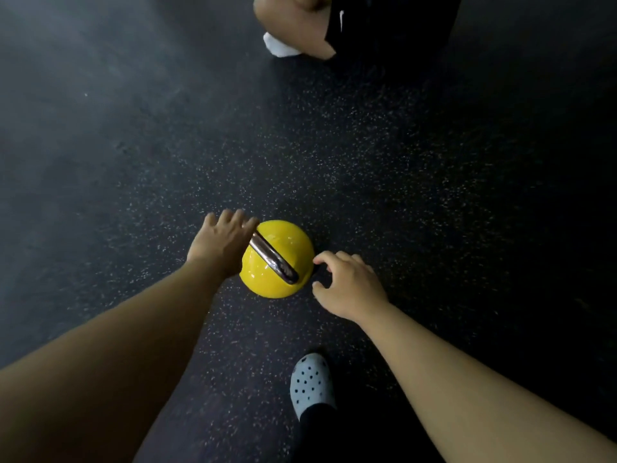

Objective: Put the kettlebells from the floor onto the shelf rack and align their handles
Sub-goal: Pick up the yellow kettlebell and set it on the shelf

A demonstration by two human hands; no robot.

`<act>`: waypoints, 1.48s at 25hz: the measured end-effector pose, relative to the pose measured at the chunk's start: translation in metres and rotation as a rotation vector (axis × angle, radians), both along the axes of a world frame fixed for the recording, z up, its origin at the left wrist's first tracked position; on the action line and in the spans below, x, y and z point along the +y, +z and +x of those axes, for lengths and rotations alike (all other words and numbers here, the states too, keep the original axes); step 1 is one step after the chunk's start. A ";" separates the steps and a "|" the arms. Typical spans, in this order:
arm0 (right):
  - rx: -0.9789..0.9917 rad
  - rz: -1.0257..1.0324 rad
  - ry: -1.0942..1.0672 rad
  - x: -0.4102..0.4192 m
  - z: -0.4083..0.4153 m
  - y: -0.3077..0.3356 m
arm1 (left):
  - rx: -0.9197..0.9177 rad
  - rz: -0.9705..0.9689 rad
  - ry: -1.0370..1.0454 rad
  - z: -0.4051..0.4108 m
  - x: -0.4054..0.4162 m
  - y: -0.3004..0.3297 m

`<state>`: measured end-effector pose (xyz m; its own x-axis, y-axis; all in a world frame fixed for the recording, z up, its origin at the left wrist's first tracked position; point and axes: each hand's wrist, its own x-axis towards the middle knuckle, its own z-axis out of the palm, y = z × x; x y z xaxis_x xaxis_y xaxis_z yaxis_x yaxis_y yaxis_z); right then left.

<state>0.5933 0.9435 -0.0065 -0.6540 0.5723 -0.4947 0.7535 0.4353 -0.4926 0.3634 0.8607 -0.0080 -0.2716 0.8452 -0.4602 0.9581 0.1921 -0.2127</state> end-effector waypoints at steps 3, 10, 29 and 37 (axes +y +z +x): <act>-0.006 -0.064 0.003 -0.013 -0.042 -0.033 | 0.028 -0.089 -0.093 -0.037 0.014 -0.024; 0.036 -0.358 -0.116 -0.025 -0.083 -0.086 | -0.321 -0.194 -0.224 -0.062 0.041 -0.071; -0.069 -0.165 -0.715 0.051 0.344 0.026 | -0.675 -0.330 -0.431 0.376 0.171 0.032; -0.030 0.073 -0.985 0.075 0.596 0.130 | -0.620 -0.264 -0.841 0.647 0.255 0.132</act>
<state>1.1889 1.0184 0.1234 0.1438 0.8839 -0.4450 0.8073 -0.3649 -0.4639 1.0100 1.1157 0.1240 0.6936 0.5060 -0.5127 0.7164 -0.5591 0.4174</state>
